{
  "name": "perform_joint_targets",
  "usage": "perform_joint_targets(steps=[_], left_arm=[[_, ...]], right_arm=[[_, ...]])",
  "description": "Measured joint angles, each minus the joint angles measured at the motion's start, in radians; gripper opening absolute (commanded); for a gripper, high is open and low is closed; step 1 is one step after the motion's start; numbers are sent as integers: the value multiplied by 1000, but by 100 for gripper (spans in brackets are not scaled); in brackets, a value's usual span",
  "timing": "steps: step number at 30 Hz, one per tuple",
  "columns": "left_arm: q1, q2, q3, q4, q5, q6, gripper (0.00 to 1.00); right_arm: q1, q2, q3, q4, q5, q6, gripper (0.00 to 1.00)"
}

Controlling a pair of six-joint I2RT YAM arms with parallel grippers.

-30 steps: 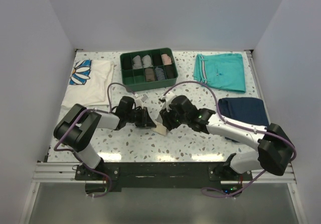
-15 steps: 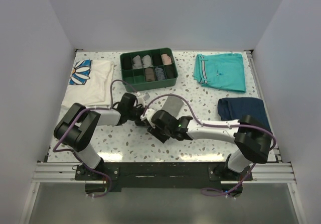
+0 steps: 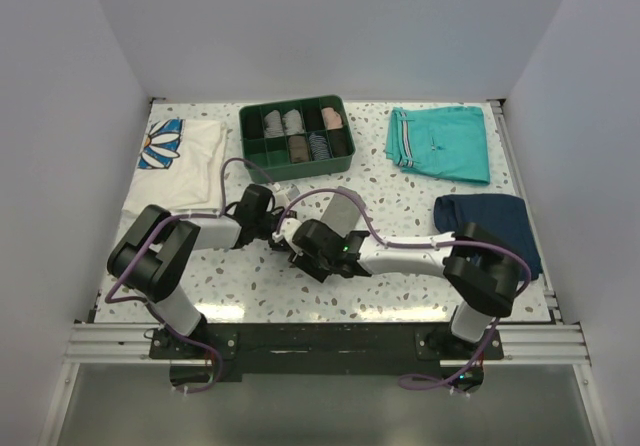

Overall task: Roll the underwear
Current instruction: Roll the underwear to the center of the board.

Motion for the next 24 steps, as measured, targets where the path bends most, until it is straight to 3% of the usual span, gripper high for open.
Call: perform_joint_targets(steps=[18,21,24], left_arm=[[0,0,0,-6,11,24,21],[0,0,5,-17,12,27,27],[0,-1,17,-37,17,29,43]], right_arm=[[2,2,-74,64,63,60,44],[1,-1,-82,70,60,92,41],[1,-3,-90,79,58,126,38]])
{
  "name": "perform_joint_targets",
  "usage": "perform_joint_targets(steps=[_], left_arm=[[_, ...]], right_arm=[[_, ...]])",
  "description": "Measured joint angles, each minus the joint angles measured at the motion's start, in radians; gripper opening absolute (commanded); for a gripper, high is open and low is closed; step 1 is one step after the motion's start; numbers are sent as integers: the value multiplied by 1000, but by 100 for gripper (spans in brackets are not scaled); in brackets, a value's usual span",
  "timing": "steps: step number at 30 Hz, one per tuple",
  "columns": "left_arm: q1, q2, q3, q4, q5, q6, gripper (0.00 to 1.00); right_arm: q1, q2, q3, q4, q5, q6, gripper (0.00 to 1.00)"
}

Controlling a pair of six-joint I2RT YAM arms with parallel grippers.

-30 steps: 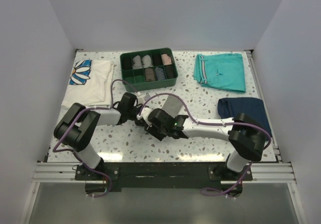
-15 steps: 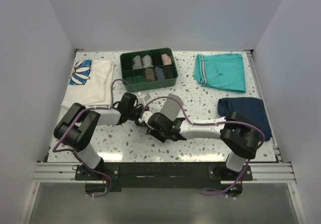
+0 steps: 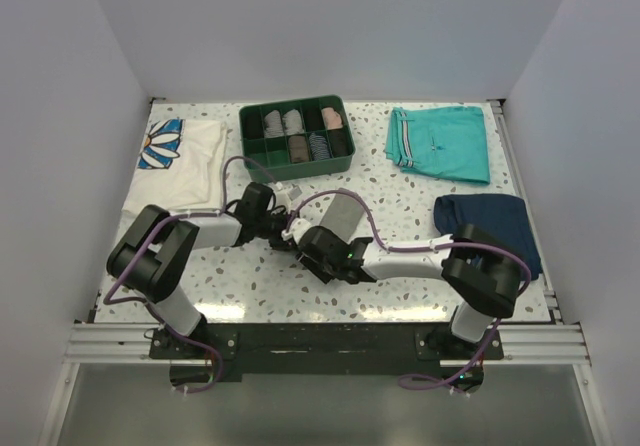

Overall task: Roll the underwear
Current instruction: Roll the underwear to the center of the board.

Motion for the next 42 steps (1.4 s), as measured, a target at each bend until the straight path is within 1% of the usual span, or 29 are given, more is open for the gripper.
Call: perform_joint_targets(steps=[1,3,4,7,8,13,15,16,20,24,30,35,42], left_arm=[[-1,-3,8,-13,1,2,55],[-1,-10,26,-32,-4,2,66],[-1,-16,37,-41,-9,5,76],[0,-40,64,-80,-53,9,84],[0,-48,70,-96,-79,12,85],[0,-93,77,-173,-191,10,86],[6,-116,77,-208,-242,10,86],[9,-126,77,-222,-260,9,86],[14,-169,76,-271,-335,9,86],[15,-211,67,-303,-390,9,86],[15,-235,29,-314,-430,8,86],[15,-254,1,-319,-438,7,85],[15,-277,-11,-311,-435,6,85]], right_arm=[[0,-1,-2,2,-1,10,35],[0,-1,-5,6,-3,26,33],[0,-1,-6,9,-3,34,30],[0,-1,-8,14,-3,49,24],[0,-1,-9,19,-2,52,22],[-2,3,-11,43,-11,59,13],[-4,3,-11,45,-22,61,11],[-6,3,-11,45,-27,63,8],[-12,1,-11,47,-46,75,4],[-18,-8,-14,56,-108,107,2],[-53,-45,-61,95,-277,184,0],[-146,-76,-133,173,-457,267,0],[-240,-77,-187,236,-641,353,0]])
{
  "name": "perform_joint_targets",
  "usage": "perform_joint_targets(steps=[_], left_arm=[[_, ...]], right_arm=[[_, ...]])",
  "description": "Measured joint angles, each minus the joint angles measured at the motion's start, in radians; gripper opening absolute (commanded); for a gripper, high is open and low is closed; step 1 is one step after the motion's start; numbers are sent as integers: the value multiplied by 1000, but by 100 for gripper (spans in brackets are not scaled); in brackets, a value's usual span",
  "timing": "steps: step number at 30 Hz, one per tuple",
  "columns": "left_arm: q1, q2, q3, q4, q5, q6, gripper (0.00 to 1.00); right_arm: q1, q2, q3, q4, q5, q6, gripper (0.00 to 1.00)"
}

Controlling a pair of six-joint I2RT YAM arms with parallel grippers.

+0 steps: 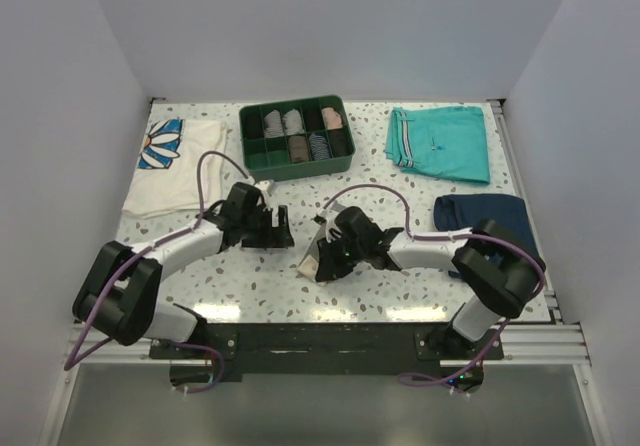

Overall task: Roll the underwear
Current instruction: Roll the underwear to the center of the board.

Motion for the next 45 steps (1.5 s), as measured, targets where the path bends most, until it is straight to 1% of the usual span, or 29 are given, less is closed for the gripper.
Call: perform_joint_targets(steps=[7,12,16,21,30,37,45], left_arm=[[0,-43,-40,42,42,-2,85],[0,-72,-77,94,97,-9,85],[0,-82,-99,142,148,-19,85],[0,-83,-121,201,207,-29,85],[-12,-73,-205,341,291,-73,86],[-59,-11,-214,450,302,-150,87],[-91,35,-214,516,267,-249,86]], right_arm=[[-97,42,-35,89,-185,124,0],[-180,122,-38,172,-333,226,1],[-222,166,-38,203,-408,277,1],[-251,187,-29,190,-445,303,1],[-277,246,9,166,-514,315,2],[-277,246,41,93,-510,278,2],[-277,246,63,31,-507,235,2]])
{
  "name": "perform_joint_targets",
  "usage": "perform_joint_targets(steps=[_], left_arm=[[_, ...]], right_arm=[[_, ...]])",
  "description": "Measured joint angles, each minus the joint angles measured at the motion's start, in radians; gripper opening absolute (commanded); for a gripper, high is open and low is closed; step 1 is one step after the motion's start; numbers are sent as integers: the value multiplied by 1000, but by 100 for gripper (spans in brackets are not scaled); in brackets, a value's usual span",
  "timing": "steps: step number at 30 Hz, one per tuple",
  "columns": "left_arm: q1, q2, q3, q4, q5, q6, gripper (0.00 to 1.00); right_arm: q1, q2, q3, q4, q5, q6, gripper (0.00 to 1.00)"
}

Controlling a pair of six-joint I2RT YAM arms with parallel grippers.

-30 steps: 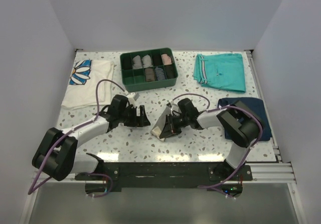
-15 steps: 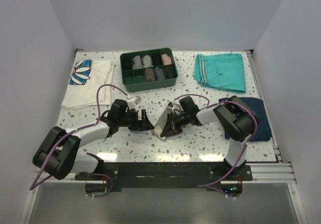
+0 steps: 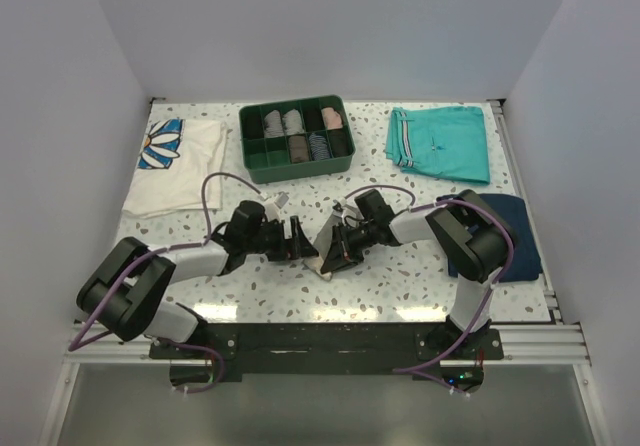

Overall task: Roll the underwear
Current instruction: Roll the underwear to the center of the board.

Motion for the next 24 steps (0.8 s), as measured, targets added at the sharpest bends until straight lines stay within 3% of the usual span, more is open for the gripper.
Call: perform_joint_targets(steps=[11,20,24], left_arm=[[-28,8,58,-115,-100,-40,69],[-73,60,105,-175,-149,-53,40],[-77,82,118,-195,-154,-55,22]], right_arm=[[0,-1,0,-4,2,-7,2],[0,-1,2,-9,2,-14,2],[0,-2,3,-11,2,-18,3]])
